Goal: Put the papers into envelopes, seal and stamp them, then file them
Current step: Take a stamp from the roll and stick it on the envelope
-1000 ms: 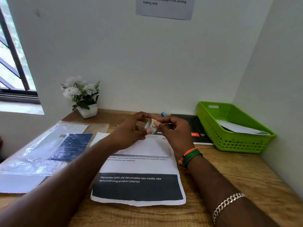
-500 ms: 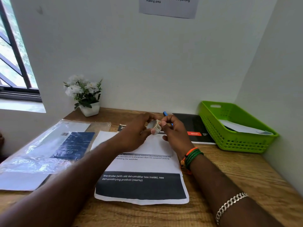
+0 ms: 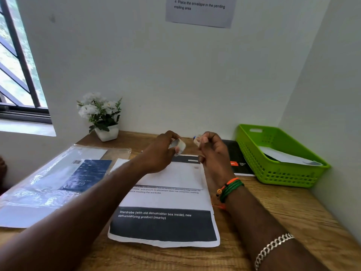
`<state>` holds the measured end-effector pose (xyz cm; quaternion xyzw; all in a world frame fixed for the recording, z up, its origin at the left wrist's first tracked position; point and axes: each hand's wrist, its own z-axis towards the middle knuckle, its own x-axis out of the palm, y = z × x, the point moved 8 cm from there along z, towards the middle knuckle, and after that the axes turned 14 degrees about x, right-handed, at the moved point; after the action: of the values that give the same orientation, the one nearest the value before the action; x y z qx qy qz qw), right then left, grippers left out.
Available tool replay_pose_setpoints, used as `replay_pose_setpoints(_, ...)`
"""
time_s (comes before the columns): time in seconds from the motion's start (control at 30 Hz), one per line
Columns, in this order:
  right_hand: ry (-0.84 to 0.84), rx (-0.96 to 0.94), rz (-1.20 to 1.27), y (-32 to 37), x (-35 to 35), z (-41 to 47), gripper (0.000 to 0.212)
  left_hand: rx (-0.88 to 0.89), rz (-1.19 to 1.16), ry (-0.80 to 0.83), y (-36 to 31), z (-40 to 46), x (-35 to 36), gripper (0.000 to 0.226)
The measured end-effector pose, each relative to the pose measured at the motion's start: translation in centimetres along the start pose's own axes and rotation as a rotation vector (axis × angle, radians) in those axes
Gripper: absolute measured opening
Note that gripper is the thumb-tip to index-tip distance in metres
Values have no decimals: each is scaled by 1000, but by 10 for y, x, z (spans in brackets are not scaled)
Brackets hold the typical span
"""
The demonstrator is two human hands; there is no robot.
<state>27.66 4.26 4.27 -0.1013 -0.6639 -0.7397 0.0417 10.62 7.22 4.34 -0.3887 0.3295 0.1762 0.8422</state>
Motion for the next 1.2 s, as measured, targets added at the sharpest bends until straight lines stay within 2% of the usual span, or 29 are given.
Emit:
replay_pose_setpoints(0.07,-50,-26,92,10,-12,3,2,-72,87,33,20,2,-1,33)
replay_pose_setpoints(0.13,-119,-54,76,12,-23,7,4,-135,252,102,39,6,-6,35)
replay_pose_setpoints(0.27,-309,-102,-244,-1,-36,15,3,-257,442,111,72,26,-32,38)
replay_pose_setpoints(0.4,-326,-84,-372,-11,-41,22,10,-305,546,238,96,34,-38,44)
replay_pose_setpoints(0.5,-326,-73,-463,-13,-41,22,15,-347,493,239,110,30,-36,46)
replay_pose_setpoints(0.6,-306,-72,-533,-13,-39,20,8,-364,505,261,109,26,-37,64)
replay_pose_setpoints(0.67,-301,-73,-558,-14,-38,19,6,-335,541,259,101,23,-38,75)
replay_pose_setpoints(0.73,-300,-60,-558,-15,-37,19,6,-270,534,185,83,21,-37,81)
replay_pose_setpoints(0.77,-300,-55,-561,-15,-37,19,6,-230,479,141,71,20,-34,80)
replay_pose_setpoints(0.83,-295,-55,-582,-15,-35,18,5,-159,319,83,46,15,-19,65)
replay_pose_setpoints(0.9,-289,-70,-620,-15,-33,16,5,-100,216,120,26,5,6,53)
replay_pose_setpoints(0.97,-274,-79,-668,-15,-30,13,5,-73,185,182,15,-5,28,52)
replay_pose_setpoints(1.07,-248,-91,-770,-14,-23,10,9,-79,234,237,9,-15,42,53)
replay_pose_setpoints(1.2,-289,-73,-832,-12,-27,10,12,-1,259,241,1,-17,44,44)
